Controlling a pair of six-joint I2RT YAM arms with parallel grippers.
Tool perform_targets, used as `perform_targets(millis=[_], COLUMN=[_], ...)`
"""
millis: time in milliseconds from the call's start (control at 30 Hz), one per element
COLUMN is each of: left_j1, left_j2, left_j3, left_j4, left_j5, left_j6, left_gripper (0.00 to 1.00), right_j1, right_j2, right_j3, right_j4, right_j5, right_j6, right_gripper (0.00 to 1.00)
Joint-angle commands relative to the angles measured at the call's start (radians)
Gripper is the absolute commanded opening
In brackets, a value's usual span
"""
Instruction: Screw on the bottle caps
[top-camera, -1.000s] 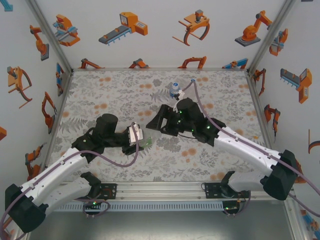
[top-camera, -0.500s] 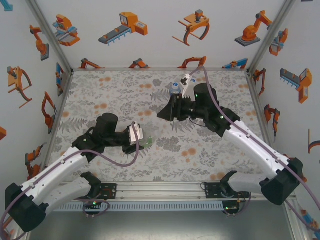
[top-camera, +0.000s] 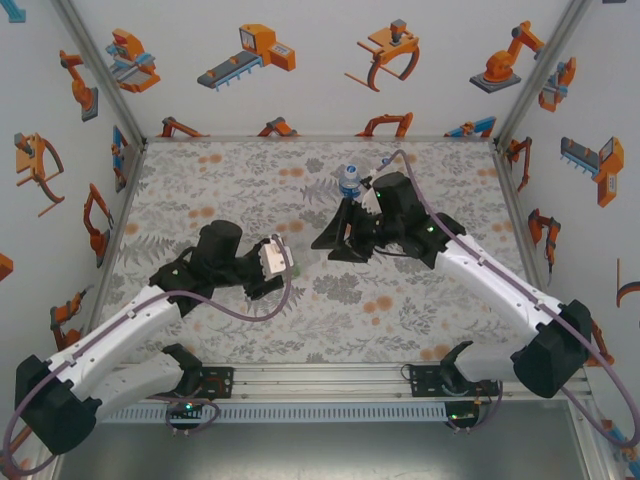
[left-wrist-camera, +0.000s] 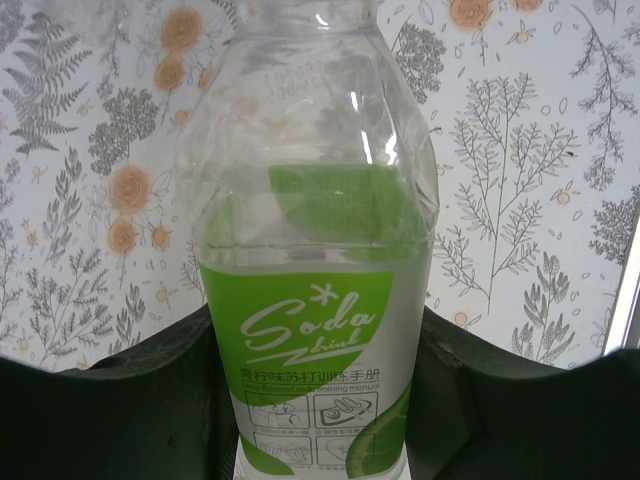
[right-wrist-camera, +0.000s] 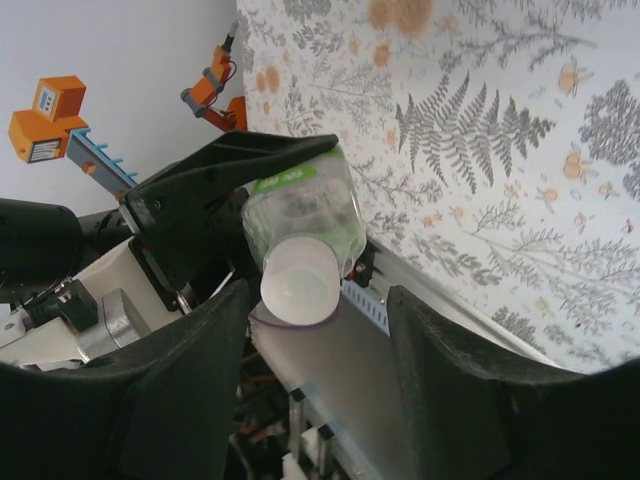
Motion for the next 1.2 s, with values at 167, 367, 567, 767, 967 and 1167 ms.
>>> perform_targets(millis=[167,367,567,767,967,1167], left_j1=[-0.001,-0.001,-0.001,-0.001,-0.002,-0.001], left_j2=[0.013,0.015,0.013,0.012,0.009,-0.018], left_j3=[0.044,0.044,0.044,0.042,0.042,0.029], left_j4=[-0.032,-0.031,-0.031,-0.031,-0.032,-0.015], left_j5=[0.003,0.014,0.020,0.030,0.031,0.136], left_j6=[-0.008,-0.007,-0.009,-0.006,-0.007,-0.009], left_gripper=[0.00,0.00,0.00,0.00,0.00,0.00], right_j1=[0.004,0.019,0.022,0.022,0.024,0.042], right_j2=[0.021,0.049,0.057,0.065,0.046,-0.053], right_j3=[-0.015,-0.018,-0.029,-0.029,-0.025,-0.047], right_j4=[0.063,0.075,0.082,0.090,0.104,0.180], right_j5=[-0.059,-0.073,-0.068,-0.078,-0.090,-0.071], right_j6=[0.085,0.088,0.086,0.081,0.012,-0.317], right_gripper=[0.49,0.47,0.42,0.27,0.15,0.06])
